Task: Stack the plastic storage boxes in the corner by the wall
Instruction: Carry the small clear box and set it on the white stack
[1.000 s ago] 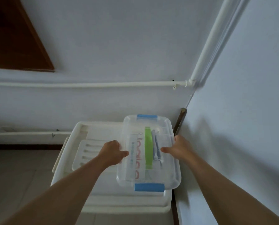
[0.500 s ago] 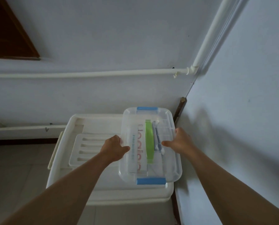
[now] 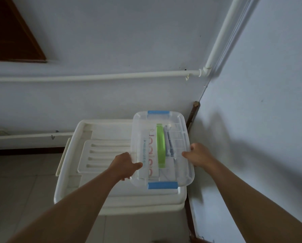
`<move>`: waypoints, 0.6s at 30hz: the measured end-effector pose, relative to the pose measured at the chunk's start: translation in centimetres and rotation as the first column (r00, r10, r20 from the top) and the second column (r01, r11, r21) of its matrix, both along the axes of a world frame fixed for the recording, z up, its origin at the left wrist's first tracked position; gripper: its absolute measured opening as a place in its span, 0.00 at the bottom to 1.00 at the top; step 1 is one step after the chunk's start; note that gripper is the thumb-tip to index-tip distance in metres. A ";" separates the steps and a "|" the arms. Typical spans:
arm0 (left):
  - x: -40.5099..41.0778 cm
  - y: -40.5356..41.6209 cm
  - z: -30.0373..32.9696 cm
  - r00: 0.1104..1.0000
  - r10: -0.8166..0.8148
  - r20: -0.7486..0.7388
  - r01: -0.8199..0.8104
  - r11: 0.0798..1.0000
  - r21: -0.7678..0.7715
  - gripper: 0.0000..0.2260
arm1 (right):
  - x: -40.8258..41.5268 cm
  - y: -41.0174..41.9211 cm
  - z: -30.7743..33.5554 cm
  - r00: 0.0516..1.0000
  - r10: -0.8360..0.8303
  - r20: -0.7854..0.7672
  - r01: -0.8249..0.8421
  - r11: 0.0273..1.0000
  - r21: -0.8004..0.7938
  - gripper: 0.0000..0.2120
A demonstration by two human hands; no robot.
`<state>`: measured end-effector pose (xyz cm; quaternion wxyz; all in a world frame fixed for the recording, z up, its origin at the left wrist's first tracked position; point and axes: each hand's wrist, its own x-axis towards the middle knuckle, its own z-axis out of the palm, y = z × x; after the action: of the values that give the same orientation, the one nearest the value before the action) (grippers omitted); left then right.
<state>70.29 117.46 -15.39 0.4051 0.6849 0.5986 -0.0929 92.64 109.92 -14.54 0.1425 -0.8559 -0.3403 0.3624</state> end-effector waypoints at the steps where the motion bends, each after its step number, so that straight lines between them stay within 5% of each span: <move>1: 0.1 -0.1 -0.1 1.000 0.006 0.005 -0.006 1.000 0.003 0.20 | 0.0 0.0 -0.1 1.000 0.016 0.019 -0.016 1.000 0.003 0.14; 18: 0.8 -1.3 0.4 0.994 0.104 -0.019 -0.103 0.993 0.055 0.20 | 0.2 -0.1 -0.7 0.997 0.071 0.033 -0.072 0.997 0.035 0.17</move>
<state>71.14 116.14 -14.99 0.3842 0.6626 0.6399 -0.0630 92.88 109.86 -15.27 0.1397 -0.8461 -0.3793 0.3475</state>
